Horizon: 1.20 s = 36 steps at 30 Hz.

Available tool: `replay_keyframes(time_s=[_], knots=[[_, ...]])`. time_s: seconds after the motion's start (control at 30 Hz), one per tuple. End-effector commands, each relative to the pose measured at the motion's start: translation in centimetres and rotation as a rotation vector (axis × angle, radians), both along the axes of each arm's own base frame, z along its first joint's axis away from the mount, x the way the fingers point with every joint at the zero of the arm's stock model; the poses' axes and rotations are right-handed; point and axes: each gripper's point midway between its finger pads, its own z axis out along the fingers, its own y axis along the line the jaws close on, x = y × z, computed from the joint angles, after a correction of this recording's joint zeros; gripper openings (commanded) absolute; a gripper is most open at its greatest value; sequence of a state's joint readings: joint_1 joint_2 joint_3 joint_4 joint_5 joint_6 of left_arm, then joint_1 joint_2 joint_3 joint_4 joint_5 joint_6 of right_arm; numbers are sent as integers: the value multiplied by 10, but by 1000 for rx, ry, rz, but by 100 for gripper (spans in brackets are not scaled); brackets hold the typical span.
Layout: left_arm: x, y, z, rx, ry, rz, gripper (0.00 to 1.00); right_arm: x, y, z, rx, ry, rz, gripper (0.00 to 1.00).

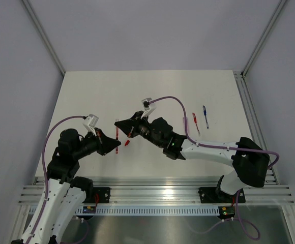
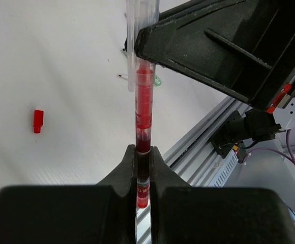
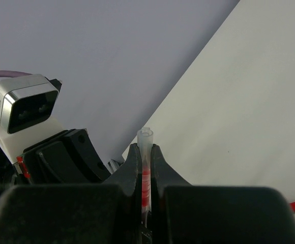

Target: Insert the pens into the pen caps

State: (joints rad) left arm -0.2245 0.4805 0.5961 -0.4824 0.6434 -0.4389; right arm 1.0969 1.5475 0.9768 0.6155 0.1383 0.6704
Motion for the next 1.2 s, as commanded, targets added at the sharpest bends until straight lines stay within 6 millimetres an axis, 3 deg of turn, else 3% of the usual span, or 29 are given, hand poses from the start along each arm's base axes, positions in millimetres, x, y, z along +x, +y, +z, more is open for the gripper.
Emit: replay_keyframes(time_s=[0.0, 0.13, 0.3, 0.4, 0.63, 1.17], knots=[[26, 4, 51, -69, -177, 91, 0, -23, 3, -11, -51, -8, 53, 0], [30, 6, 59, -75, -199, 113, 0, -36, 4, -35, -127, 16, 106, 0], [33, 6, 71, -90, -223, 116, 0, -66, 6, -79, -240, 92, 229, 0], [38, 9, 80, -79, -245, 137, 0, -86, -8, -110, -280, 150, 285, 0], [44, 8, 87, -92, -254, 148, 0, -133, -21, -143, -372, 234, 374, 0], [59, 4, 107, -142, -246, 163, 0, -192, -19, -146, -429, 251, 440, 0]])
